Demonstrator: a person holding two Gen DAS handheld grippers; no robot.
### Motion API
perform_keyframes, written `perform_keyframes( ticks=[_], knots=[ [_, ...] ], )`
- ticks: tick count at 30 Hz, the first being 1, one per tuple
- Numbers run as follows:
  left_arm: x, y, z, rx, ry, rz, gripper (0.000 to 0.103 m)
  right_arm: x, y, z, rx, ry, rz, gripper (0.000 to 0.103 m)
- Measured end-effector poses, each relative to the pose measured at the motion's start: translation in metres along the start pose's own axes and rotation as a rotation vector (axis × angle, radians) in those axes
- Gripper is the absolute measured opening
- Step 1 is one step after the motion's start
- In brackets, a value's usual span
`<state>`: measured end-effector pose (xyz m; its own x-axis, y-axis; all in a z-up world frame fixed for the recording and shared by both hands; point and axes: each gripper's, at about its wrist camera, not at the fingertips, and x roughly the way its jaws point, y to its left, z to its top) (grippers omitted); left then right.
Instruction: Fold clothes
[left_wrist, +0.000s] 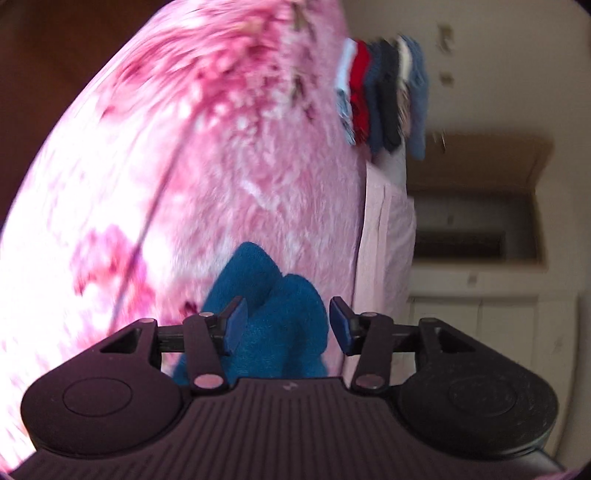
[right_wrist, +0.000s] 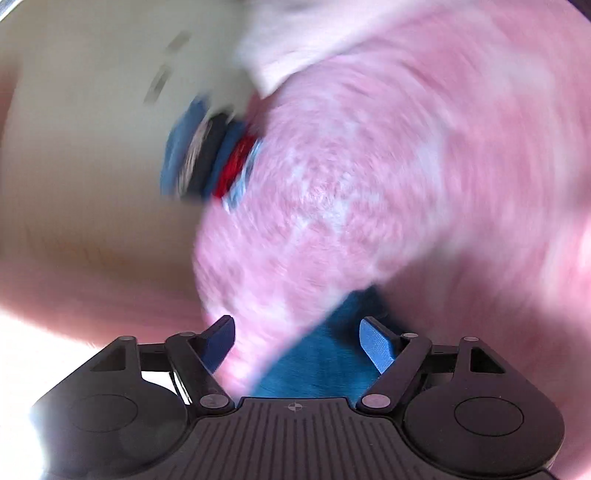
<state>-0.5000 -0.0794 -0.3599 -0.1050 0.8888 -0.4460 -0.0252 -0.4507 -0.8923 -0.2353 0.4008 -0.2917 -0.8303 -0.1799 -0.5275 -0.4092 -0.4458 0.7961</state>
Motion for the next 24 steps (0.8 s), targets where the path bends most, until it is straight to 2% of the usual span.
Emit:
perform_keyframes(
  ticks=[2,3,5,8,10,11,12,13,15,18,20,21,22,24],
  knots=[
    [0.011,-0.015,0.0,0.176,0.056,0.042,0.046,0.021,0.014,-0.009,-0.168,0.081,-0.077,0.076],
    [0.016,-0.022,0.0,0.264,0.084,0.063,0.047,0.03,0.018,-0.014,-0.243,0.119,-0.11,0.072],
    [0.028,-0.033,0.0,0.403,0.134,0.091,0.047,0.035,0.01,-0.02,-0.286,0.153,-0.112,0.065],
    [0.048,-0.032,-0.001,0.44,0.166,0.092,0.046,0.043,-0.003,-0.028,-0.317,0.179,-0.104,0.063],
    [0.058,-0.031,0.0,0.457,0.171,0.085,0.04,0.056,-0.006,-0.029,-0.326,0.196,-0.086,0.053],
    [0.061,-0.033,0.0,0.47,0.172,0.078,0.028,0.056,-0.004,-0.029,-0.343,0.191,-0.085,0.031],
    [0.064,-0.035,0.0,0.486,0.175,0.068,0.017,0.056,-0.001,-0.029,-0.36,0.186,-0.084,0.016],
    [0.065,-0.038,0.0,0.497,0.168,0.065,0.007,0.056,0.001,-0.029,-0.378,0.181,-0.083,0.015],
    [0.06,-0.042,0.001,0.505,0.134,0.058,0.007,0.055,0.006,-0.029,-0.413,0.165,-0.082,0.011],
    [0.039,-0.042,0.01,0.473,0.039,0.033,0.006,0.045,0.019,-0.028,-0.459,0.067,-0.098,0.01],
    [0.035,-0.038,0.015,0.451,0.004,0.044,0.006,0.041,0.026,-0.026,-0.476,-0.008,-0.104,0.009],
    [0.039,-0.034,0.017,0.445,0.002,0.07,0.006,0.043,0.028,-0.025,-0.479,-0.038,-0.121,0.002],
    [0.047,-0.029,0.019,0.441,0.018,0.107,0.007,0.045,0.028,-0.024,-0.479,-0.057,-0.143,0.002],
    [0.065,-0.019,0.021,0.427,0.062,0.164,0.008,0.065,0.022,-0.022,-0.457,-0.002,-0.228,0.002]
  ],
)
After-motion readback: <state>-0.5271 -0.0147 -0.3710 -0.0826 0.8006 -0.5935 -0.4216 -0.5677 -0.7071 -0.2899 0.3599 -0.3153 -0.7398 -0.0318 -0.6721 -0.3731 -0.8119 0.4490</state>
